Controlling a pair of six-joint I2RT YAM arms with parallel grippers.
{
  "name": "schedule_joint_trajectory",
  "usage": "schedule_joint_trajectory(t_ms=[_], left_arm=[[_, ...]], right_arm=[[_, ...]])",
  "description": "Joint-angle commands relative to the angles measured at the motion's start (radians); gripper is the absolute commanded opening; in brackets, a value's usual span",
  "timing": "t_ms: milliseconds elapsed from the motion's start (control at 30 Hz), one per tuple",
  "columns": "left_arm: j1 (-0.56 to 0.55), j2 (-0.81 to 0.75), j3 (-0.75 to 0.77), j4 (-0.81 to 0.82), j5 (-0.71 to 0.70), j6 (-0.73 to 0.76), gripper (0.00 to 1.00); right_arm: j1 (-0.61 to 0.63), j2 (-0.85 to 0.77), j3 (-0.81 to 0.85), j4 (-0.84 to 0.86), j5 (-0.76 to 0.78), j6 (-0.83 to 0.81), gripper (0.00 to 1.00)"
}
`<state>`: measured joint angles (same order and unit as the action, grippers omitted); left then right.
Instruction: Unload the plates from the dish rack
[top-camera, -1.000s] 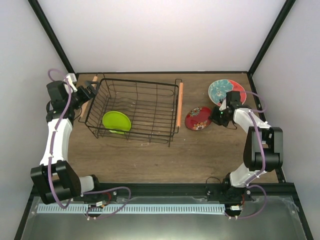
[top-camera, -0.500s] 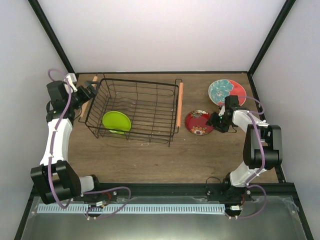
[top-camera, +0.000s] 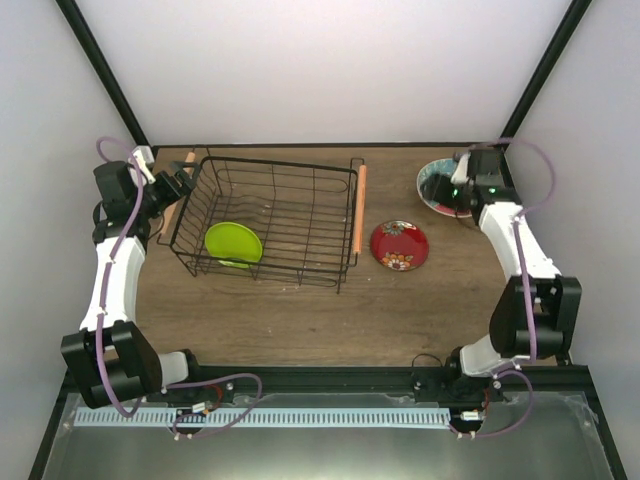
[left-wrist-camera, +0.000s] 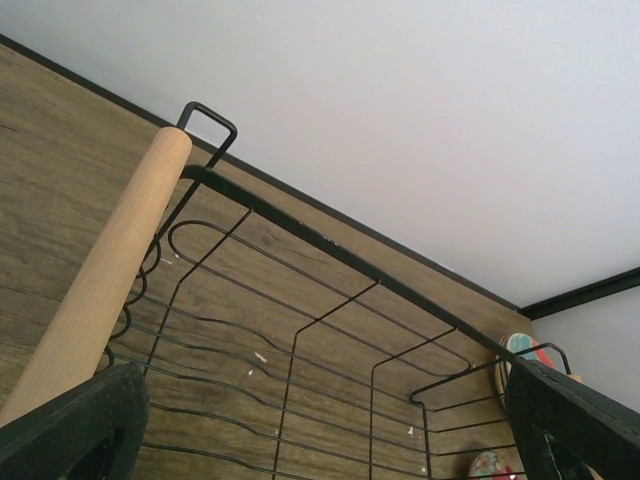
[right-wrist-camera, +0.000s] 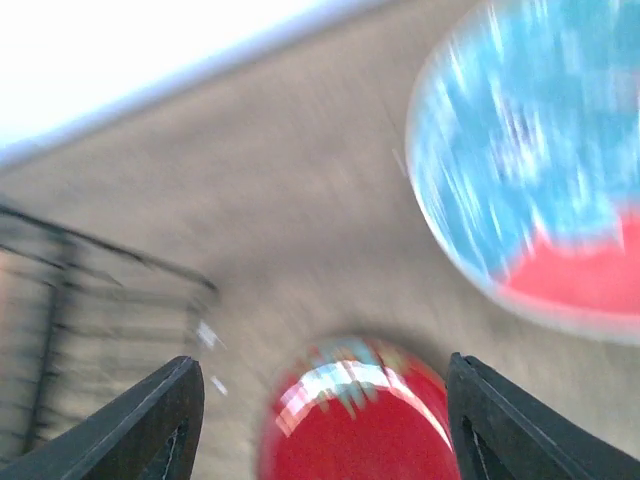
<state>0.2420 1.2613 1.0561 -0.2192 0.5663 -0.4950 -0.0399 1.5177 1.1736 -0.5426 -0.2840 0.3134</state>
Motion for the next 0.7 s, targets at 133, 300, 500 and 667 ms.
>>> schedule_joint_trajectory(t_ms=[133, 300, 500, 667], left_arm=[[-0.004, 0.006, 0.004, 0.019, 0.017, -0.005, 1.0], [-0.005, -0.003, 0.009, 0.015, 0.01, -0.008, 1.0], [-0.005, -0.018, 0.014, 0.004, 0.003, -0.001, 1.0], [-0.003, -0.02, 0.012, 0.001, 0.0, 0.001, 1.0]], right_arm=[[0.231, 0.088, 0.498, 0.125, -0.171, -0.204, 0.67], [0.493, 0.347, 0.827, -0.005, -0.159, -0.375, 0.66], [0.676, 0.593, 1.108, -0.11, -0.159, -0.475, 0.65], [0.759, 0.66, 1.122, -0.143, -0.189, -0.548, 0.64]])
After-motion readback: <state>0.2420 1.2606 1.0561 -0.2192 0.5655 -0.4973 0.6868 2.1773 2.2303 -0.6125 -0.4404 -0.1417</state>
